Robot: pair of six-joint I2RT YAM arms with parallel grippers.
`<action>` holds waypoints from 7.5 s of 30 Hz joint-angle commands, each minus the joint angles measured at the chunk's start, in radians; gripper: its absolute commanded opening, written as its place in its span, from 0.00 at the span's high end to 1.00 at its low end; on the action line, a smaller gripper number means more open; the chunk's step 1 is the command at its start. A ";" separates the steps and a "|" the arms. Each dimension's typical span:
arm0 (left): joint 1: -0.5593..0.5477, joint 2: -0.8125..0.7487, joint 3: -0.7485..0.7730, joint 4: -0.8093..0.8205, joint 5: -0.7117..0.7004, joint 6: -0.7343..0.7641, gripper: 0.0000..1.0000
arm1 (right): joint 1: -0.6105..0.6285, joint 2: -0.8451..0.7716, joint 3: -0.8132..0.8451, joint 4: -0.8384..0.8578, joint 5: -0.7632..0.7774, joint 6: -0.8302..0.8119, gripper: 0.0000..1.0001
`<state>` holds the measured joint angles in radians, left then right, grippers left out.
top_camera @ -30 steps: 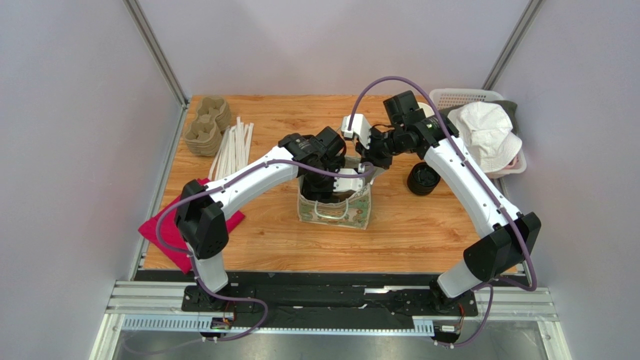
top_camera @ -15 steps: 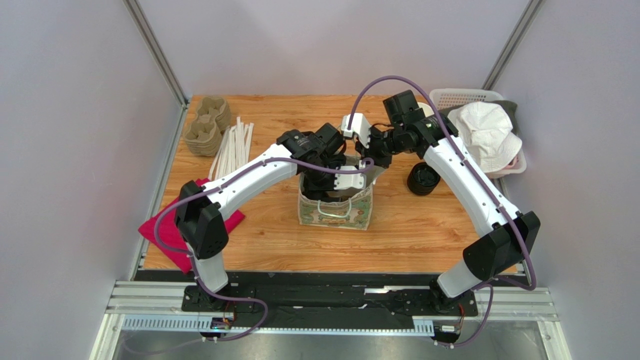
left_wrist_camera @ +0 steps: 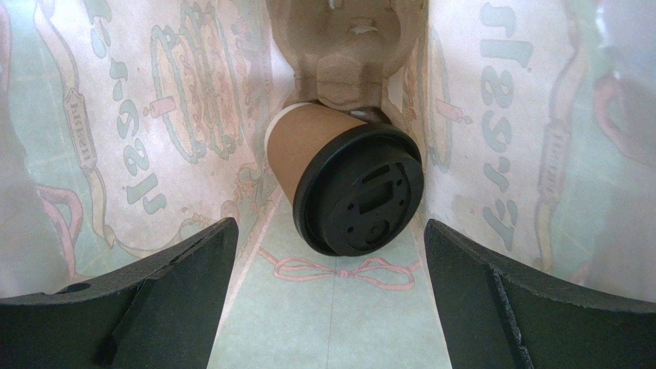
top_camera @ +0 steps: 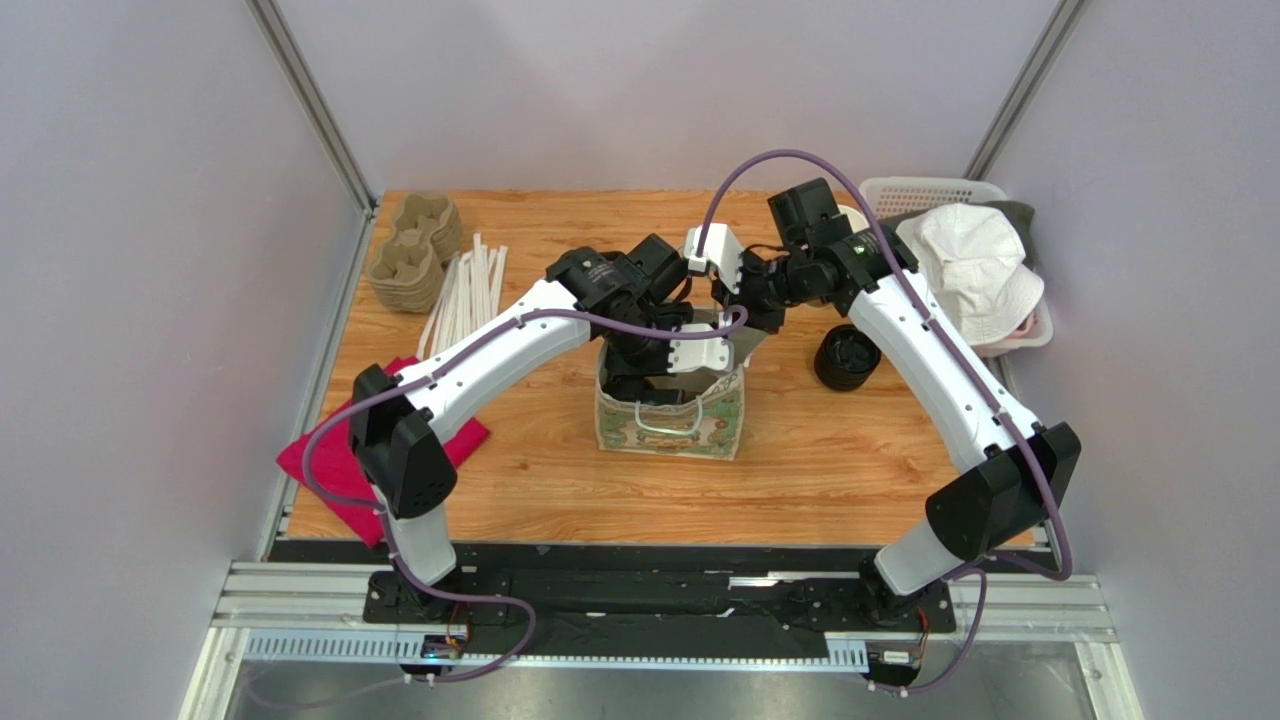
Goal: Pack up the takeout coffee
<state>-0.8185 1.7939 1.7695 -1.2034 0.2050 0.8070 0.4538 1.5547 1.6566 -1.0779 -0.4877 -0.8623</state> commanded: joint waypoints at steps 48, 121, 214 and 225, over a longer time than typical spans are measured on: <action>0.070 -0.053 0.288 -0.228 0.315 0.035 0.06 | -0.020 0.119 0.103 -0.036 0.023 0.012 1.00; 0.461 -0.127 0.068 0.314 0.043 -0.784 0.33 | 0.045 -0.091 0.035 -0.025 -0.037 0.069 1.00; 0.642 0.594 0.283 0.249 -0.202 -0.691 0.78 | 0.008 0.208 0.606 -0.240 0.127 0.243 0.30; 0.625 0.539 0.312 0.223 -0.188 -0.710 1.00 | 0.013 0.183 0.600 -0.209 0.167 0.264 0.28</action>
<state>-0.1902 2.3772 2.0521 -0.9546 -0.0090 0.1150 0.4580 1.7786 2.2192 -1.3296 -0.3447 -0.6342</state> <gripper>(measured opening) 0.008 0.710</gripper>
